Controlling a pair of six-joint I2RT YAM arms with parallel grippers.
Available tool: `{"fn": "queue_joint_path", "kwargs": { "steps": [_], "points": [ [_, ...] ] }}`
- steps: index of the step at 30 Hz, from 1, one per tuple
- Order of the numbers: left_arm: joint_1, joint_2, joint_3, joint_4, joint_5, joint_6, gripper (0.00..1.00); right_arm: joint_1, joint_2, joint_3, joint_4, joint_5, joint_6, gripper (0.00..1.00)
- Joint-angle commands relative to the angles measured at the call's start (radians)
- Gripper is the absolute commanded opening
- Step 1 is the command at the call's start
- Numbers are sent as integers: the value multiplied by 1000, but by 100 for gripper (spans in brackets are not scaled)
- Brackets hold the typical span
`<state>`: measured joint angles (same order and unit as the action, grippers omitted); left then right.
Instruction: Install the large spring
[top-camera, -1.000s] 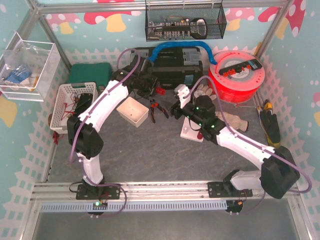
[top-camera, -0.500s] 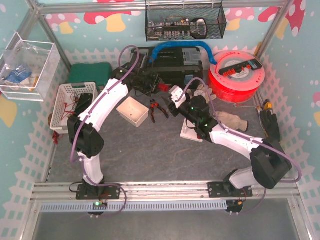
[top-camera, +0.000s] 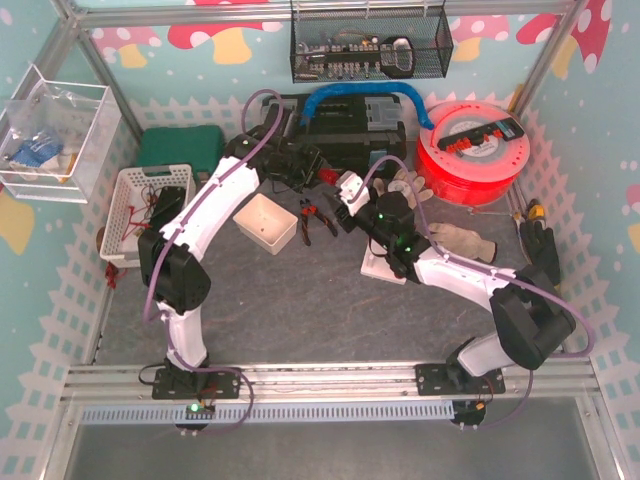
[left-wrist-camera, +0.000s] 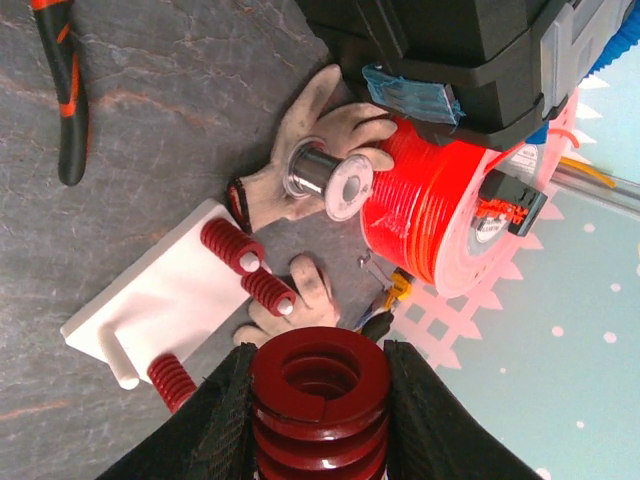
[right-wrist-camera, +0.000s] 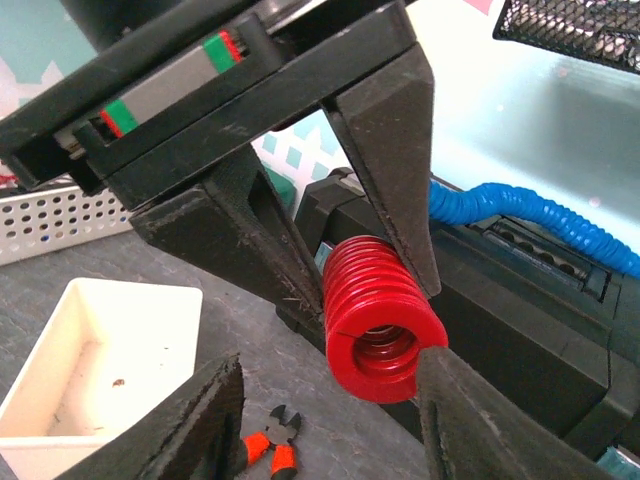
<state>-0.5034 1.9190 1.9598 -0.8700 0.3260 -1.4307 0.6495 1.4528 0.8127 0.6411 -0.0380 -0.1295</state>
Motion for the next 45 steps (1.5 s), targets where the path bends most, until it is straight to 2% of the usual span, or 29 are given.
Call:
{"fn": "queue_joint_path", "kwargs": {
  "steps": [1,5,17,24,30,32,35,37,39,40,42,45],
  "points": [
    [-13,-14,10,13,50,42,1,-11,4,22,31,31,24,52],
    [-12,-23,-8,12,55,44,1,-14,-3,8,25,22,12,59],
    [-7,-47,-51,12,63,49,0,-17,10,11,40,50,20,59],
    [-7,-49,-52,13,67,53,0,-19,25,13,38,12,19,46],
    [-7,-48,-49,13,75,55,0,-22,33,17,38,2,20,41],
    [-6,-47,-46,12,76,55,1,-22,33,20,40,-2,20,36],
    [-7,-46,-44,13,76,56,2,-25,27,21,44,-9,20,21],
    [-6,-46,-45,12,74,59,9,-25,22,22,40,-16,21,11],
    [-2,-48,-54,12,73,62,23,-26,16,31,19,-25,23,2],
    [1,-50,-64,11,73,59,34,-26,12,39,0,-27,26,0],
    [11,-55,-81,12,60,62,53,-26,3,56,-54,-31,39,0],
    [29,-67,-116,12,-6,97,77,-26,-21,70,-148,-34,66,0]
  ]
}}
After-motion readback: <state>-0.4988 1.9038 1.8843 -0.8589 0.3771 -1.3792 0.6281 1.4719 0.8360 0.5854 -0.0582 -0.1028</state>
